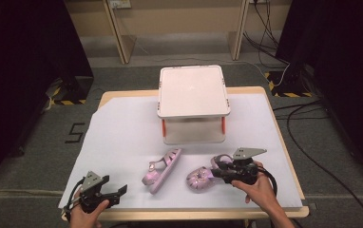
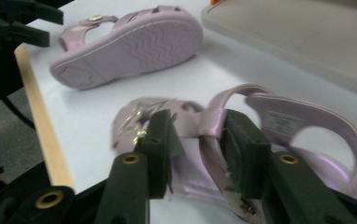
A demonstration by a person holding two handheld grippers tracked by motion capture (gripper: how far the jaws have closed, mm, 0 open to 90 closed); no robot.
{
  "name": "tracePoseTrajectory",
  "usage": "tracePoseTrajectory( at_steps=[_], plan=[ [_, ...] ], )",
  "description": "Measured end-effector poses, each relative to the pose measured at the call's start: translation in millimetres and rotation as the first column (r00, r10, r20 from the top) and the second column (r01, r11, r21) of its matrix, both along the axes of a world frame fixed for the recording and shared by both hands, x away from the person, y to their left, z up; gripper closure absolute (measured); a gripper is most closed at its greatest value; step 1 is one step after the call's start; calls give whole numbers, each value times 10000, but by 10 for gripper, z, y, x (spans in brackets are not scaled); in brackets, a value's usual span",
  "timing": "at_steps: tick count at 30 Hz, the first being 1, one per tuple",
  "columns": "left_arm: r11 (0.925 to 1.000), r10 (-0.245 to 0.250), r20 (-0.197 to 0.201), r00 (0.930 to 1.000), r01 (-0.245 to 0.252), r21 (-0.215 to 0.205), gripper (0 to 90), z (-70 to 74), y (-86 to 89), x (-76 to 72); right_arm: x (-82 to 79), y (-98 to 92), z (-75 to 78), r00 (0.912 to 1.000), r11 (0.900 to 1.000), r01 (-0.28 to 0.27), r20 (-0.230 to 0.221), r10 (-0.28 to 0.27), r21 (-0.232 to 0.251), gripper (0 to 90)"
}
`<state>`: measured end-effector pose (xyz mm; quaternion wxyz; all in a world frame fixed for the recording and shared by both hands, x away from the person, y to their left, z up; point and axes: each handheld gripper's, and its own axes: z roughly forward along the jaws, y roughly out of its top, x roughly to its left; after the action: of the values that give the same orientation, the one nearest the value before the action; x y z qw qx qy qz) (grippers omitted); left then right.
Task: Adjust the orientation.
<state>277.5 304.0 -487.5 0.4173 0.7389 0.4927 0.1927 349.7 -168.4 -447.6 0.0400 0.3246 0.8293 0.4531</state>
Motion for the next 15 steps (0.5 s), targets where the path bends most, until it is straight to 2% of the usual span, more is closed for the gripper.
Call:
tracePoseTrajectory(
  at_steps=[5, 8, 15],
  plan=[
    [10000, -2, -6, 10000, 2, 29, 153, -1, -2, 1, -160, -38, -2, 9997, 9999, 86, -221, -88, -86, 561],
    [10000, -3, -11, 10000, 3, 37, 153, -1, -5, 1, -229, -61, 2, 9985, 9997, 123, -535, -112, 195, 529],
    [10000, 13, -12, 10000, -13, 29, 153, -1, -3, 0, -316, -13, 15, 9977, 9999, -110, -663, 118, 127, 492]
  ],
)
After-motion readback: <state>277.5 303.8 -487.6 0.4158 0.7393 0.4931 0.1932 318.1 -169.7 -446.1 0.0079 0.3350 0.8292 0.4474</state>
